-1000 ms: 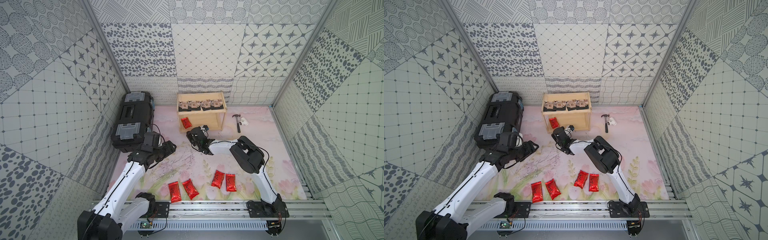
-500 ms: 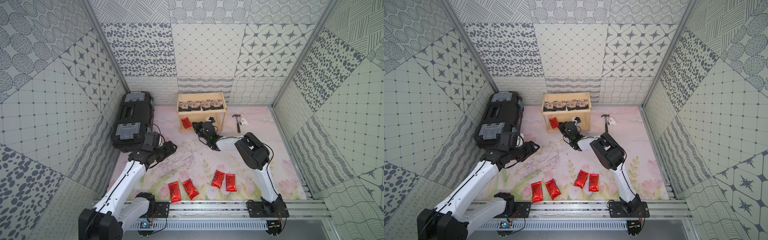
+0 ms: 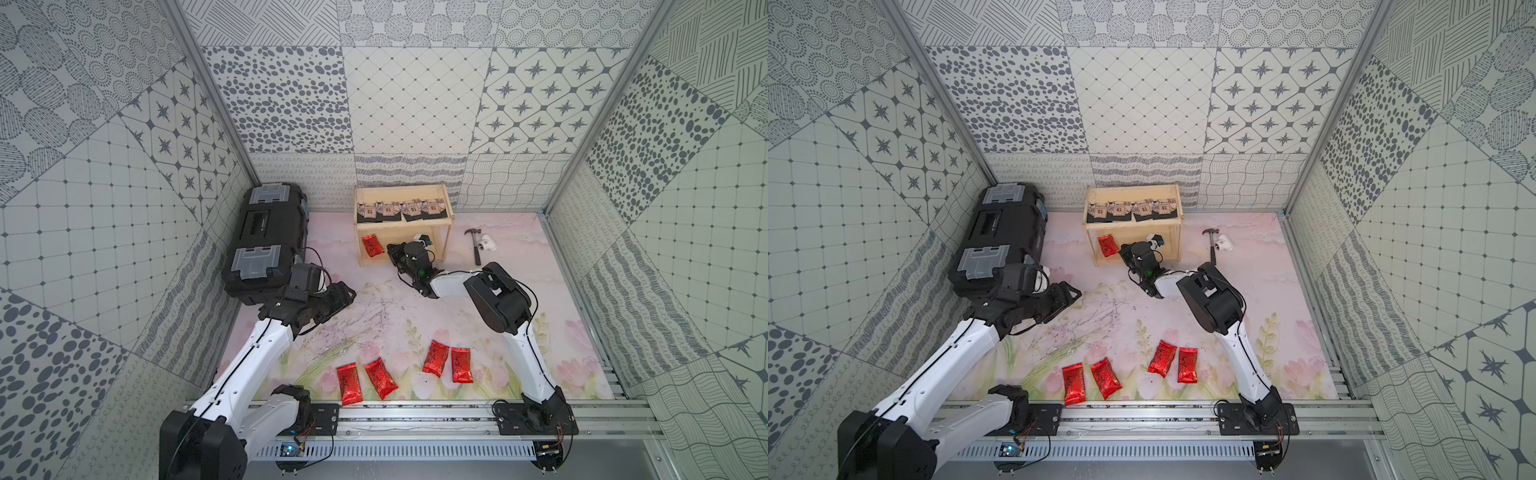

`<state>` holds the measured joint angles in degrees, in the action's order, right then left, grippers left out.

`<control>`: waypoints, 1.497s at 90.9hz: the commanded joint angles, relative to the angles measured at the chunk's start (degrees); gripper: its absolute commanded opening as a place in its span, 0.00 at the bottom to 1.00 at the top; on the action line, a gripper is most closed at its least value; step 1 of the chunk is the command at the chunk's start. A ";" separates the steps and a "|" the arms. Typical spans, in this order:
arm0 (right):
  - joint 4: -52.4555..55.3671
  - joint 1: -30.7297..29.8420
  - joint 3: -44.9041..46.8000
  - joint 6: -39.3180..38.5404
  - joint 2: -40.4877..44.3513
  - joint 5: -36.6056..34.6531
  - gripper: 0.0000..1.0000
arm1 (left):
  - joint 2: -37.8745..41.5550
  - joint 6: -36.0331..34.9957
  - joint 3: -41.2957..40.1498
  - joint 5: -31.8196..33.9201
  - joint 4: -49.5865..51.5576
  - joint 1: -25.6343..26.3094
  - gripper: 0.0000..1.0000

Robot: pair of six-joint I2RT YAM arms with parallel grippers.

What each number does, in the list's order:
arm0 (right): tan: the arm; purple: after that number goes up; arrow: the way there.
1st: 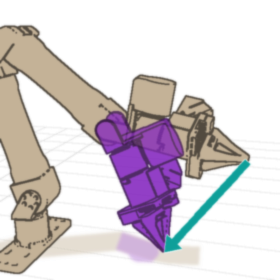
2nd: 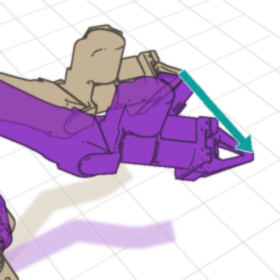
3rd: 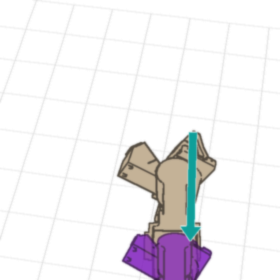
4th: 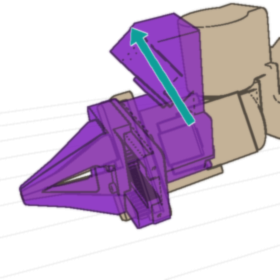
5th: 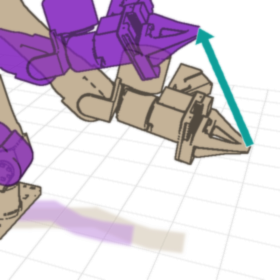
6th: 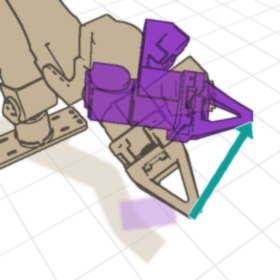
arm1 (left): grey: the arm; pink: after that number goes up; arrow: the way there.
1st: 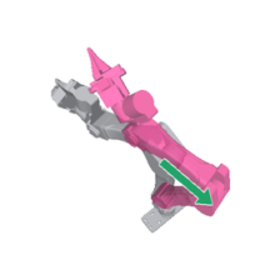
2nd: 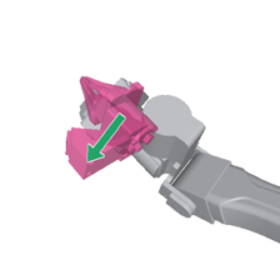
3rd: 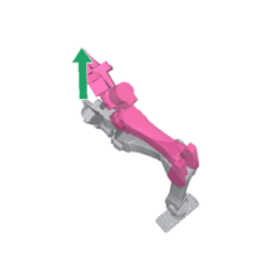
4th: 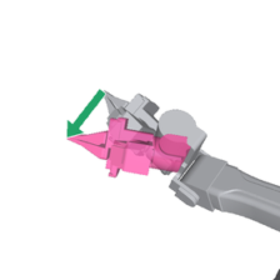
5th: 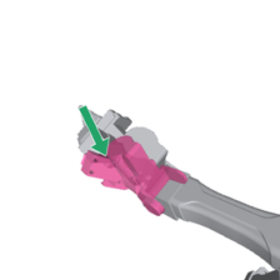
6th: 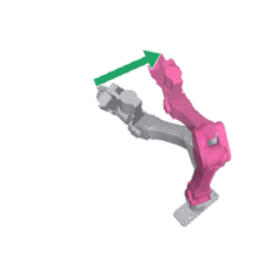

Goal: Place the tea bags on the shelf by color
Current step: Place the tea bag on the shelf.

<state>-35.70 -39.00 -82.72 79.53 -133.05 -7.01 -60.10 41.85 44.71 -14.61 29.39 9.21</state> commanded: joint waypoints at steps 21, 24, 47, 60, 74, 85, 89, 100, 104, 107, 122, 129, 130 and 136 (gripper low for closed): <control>2.20 -0.45 -3.77 0.94 -3.65 -1.22 0.00 | -0.13 -1.22 0.36 -1.38 -1.00 -0.34 0.71; 2.26 -0.38 -4.08 0.93 -3.88 -1.13 0.00 | -0.18 -1.17 0.32 -1.46 -1.00 -0.38 0.71; 3.57 -0.55 -5.80 1.27 -5.15 -0.44 0.00 | -0.18 -1.16 0.37 -1.63 -1.09 -0.31 0.71; 4.06 -0.80 -6.80 1.41 -5.78 -0.06 0.00 | -0.18 -1.22 0.34 -1.56 -1.04 -0.27 0.71; 4.31 -1.02 -7.49 1.57 -6.16 0.48 0.00 | -0.15 -1.16 0.33 -1.56 -1.09 -0.29 0.71; 4.56 -1.10 -7.81 1.83 -6.53 0.73 0.00 | -0.24 -1.24 0.34 -1.56 -1.09 -0.32 0.71; 4.57 -1.17 -7.85 1.92 -6.60 0.84 0.00 | -0.19 -1.28 0.37 -1.56 -1.09 -0.30 0.71; 4.79 -1.35 -7.99 1.91 -6.69 0.75 0.00 | -0.14 -1.30 0.36 -1.57 -1.15 -0.25 0.71; 5.00 -1.39 -7.91 2.01 -6.63 0.64 0.00 | -0.07 -1.29 0.37 -1.56 -1.12 -0.24 0.71; 5.03 -1.42 -7.86 1.97 -6.61 0.44 0.00 | -0.10 -1.26 0.33 -1.63 -1.10 -0.31 0.71; 5.23 -1.43 -8.49 1.97 -6.58 0.78 0.00 | -0.17 -1.25 0.28 -1.73 -1.30 -0.34 0.71; 5.29 -1.55 -8.80 1.94 -6.60 0.88 0.00 | -0.11 -1.27 0.18 -1.74 -1.35 -0.35 0.70; 5.29 -1.58 -8.79 1.90 -6.60 0.87 0.00 | -0.11 -1.26 0.19 -1.74 -1.35 -0.34 0.70; 5.29 -1.65 -8.90 1.95 -6.60 1.09 0.00 | -0.05 -1.21 0.12 -1.85 -1.43 -0.34 0.70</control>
<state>-29.23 -40.16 -89.89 81.62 -138.47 -6.44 -60.12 41.85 44.71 -14.90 29.36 9.21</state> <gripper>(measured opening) 0.046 0.705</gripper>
